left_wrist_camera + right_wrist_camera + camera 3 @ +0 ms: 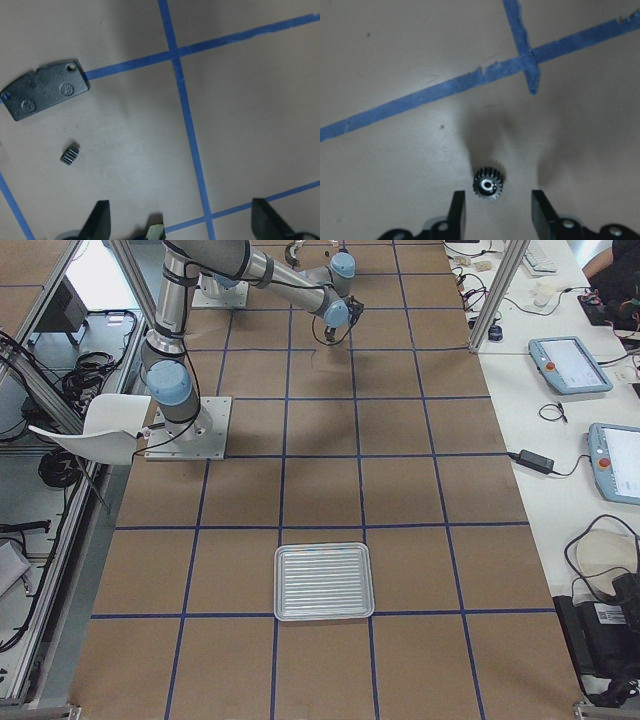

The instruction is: Place bearing gear from tray to pile

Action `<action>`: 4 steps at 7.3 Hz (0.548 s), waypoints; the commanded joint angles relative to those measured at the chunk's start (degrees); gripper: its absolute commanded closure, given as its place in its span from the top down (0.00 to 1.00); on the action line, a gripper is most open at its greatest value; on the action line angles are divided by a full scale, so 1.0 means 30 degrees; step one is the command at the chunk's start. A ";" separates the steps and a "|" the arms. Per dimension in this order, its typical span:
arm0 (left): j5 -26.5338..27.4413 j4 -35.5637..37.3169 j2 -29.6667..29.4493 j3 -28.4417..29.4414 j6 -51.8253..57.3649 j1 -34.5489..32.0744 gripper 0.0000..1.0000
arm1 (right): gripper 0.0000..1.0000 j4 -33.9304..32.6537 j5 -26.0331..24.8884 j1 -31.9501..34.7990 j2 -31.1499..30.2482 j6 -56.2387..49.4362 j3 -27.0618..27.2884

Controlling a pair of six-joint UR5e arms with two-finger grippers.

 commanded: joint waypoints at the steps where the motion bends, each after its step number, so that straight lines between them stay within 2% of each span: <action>1: -0.0102 -0.0077 0.0647 0.0025 -0.2173 -0.1430 1.00 | 1.00 0.0345 -0.0263 -0.1075 -0.1236 -0.0928 -0.0206; 3: -0.0221 -0.0019 0.1058 0.0025 -0.4779 -0.3413 1.00 | 1.00 0.2942 -0.0266 -0.5135 -0.3635 -0.6734 -0.0205; 4: -0.0280 0.0011 0.1146 0.0025 -0.7489 -0.5138 1.00 | 1.00 0.4580 -0.0468 -0.6983 -0.4778 -0.9522 -0.0176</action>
